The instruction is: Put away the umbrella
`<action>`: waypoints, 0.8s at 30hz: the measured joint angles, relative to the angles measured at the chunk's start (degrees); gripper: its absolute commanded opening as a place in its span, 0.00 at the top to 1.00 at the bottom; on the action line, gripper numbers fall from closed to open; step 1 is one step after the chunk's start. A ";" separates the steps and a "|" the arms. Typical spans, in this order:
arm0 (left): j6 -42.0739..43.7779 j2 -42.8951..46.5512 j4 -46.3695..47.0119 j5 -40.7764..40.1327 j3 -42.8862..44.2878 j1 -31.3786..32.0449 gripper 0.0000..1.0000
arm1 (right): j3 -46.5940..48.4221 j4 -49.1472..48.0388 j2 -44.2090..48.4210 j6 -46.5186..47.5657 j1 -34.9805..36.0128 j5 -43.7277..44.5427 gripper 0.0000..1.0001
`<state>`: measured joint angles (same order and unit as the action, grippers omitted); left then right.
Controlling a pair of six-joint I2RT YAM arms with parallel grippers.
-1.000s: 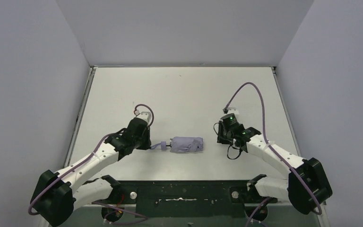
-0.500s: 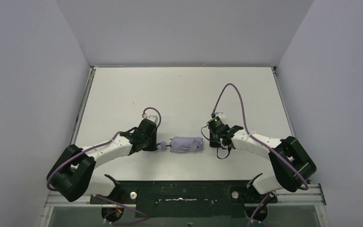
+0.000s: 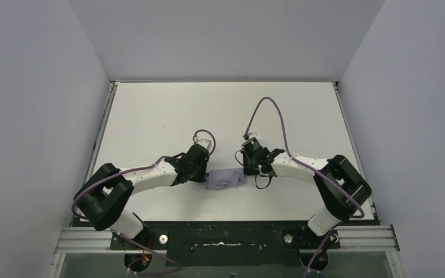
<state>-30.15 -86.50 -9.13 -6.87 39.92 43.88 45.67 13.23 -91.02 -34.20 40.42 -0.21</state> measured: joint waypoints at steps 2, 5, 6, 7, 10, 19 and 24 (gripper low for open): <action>0.55 -0.79 -1.44 -1.51 1.20 0.94 1.00 | 0.55 0.07 -0.52 -0.48 0.13 0.44 1.00; 0.79 -2.27 -3.78 -2.73 3.30 1.57 1.00 | 1.16 0.00 -1.14 -1.38 0.13 1.95 1.00; 0.76 -2.62 -4.22 -2.95 3.82 1.60 1.00 | 1.36 0.00 -1.27 -1.68 0.13 2.49 1.00; 0.72 -2.95 -4.52 -3.08 4.26 1.60 1.00 | 1.51 0.07 -1.36 -2.05 0.13 2.91 1.00; 0.74 -4.13 -5.31 -2.80 5.84 0.83 1.00 | 1.88 0.72 -1.46 -2.58 0.11 3.67 1.00; 3.45 -13.99 -6.97 1.90 18.84 -7.69 1.00 | 8.44 4.15 -6.25 -2.56 -5.70 1.14 0.97; 4.07 -14.23 -6.03 4.94 24.17 -13.14 0.89 | 12.13 3.96 -6.67 -1.53 -11.50 -0.28 0.79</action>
<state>-26.09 -100.73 -15.16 -1.93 64.10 30.74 57.80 17.19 -97.69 -35.73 28.93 -0.49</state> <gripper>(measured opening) 0.005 0.091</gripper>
